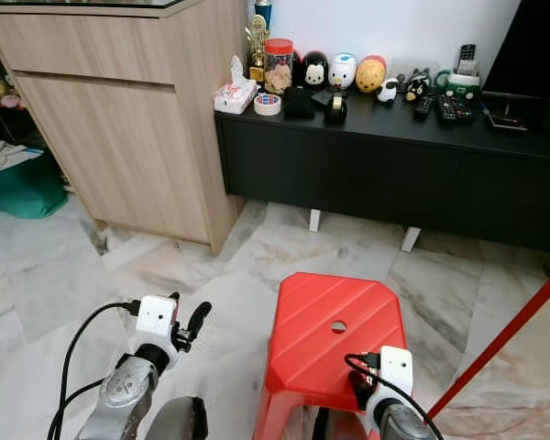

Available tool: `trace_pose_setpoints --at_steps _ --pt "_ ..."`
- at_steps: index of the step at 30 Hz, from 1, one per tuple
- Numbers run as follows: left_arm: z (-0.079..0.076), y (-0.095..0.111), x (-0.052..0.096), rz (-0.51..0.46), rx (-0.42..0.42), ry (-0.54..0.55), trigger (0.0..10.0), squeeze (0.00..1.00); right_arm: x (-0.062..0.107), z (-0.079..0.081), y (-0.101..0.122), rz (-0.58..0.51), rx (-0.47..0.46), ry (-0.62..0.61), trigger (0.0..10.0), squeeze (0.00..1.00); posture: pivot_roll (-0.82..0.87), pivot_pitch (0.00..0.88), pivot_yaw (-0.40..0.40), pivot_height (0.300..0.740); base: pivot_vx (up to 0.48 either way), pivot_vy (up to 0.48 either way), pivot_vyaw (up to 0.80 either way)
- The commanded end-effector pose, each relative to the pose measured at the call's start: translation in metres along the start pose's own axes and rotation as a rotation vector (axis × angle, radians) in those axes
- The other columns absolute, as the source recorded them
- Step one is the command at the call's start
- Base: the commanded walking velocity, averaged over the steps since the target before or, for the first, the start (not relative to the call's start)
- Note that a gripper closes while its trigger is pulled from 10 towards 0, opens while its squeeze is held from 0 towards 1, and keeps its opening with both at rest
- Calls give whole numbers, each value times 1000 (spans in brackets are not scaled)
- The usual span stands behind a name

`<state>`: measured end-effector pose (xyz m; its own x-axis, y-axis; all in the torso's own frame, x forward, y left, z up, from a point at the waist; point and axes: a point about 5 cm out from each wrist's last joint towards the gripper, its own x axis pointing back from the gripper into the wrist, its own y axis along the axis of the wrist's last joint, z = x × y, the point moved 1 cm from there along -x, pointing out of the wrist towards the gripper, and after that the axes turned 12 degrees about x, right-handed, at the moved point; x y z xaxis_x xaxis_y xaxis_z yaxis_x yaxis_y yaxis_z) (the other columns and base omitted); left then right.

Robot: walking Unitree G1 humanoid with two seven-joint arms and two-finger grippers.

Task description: Hang keys on a hook

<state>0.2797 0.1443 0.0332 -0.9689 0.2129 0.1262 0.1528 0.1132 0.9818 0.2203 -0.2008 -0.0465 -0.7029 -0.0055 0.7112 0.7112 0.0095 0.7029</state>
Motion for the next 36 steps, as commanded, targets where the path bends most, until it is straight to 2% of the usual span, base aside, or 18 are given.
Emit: trace_pose_setpoints --at_steps 1,25,28,29,31,32,36 --pt "1 1 -1 -2 2 0 10000 0 -1 1 0 10 4 6 1373 0 20 0 -34 603 0 0 0" --pt "2 0 -3 10 2 -4 10000 0 -4 5 -3 30 19 23 1647 0 21 0 -34 603 0 0 0" --pt "2 0 -3 12 2 -2 10000 0 -5 6 1 16 12 30 1216 0 21 0 -34 603 0 0 0" --pt "2 0 -3 12 2 -2 10000 0 -5 6 3 7 8 31 784 0 21 0 -34 603 0 0 0" --pt "2 0 -3 13 2 -2 10000 0 -6 7 4 -1 5 32 784 0 22 0 -33 603 0 0 0" --pt "2 0 -3 13 1 -2 10000 0 -6 7 9 -34 0 33 0 0 22 0 -33 603 0 0 0" --pt "2 0 -3 14 1 -1 10000 0 -6 8 19 -99 -4 40 0 0 21 0 -33 603 0 0 0"
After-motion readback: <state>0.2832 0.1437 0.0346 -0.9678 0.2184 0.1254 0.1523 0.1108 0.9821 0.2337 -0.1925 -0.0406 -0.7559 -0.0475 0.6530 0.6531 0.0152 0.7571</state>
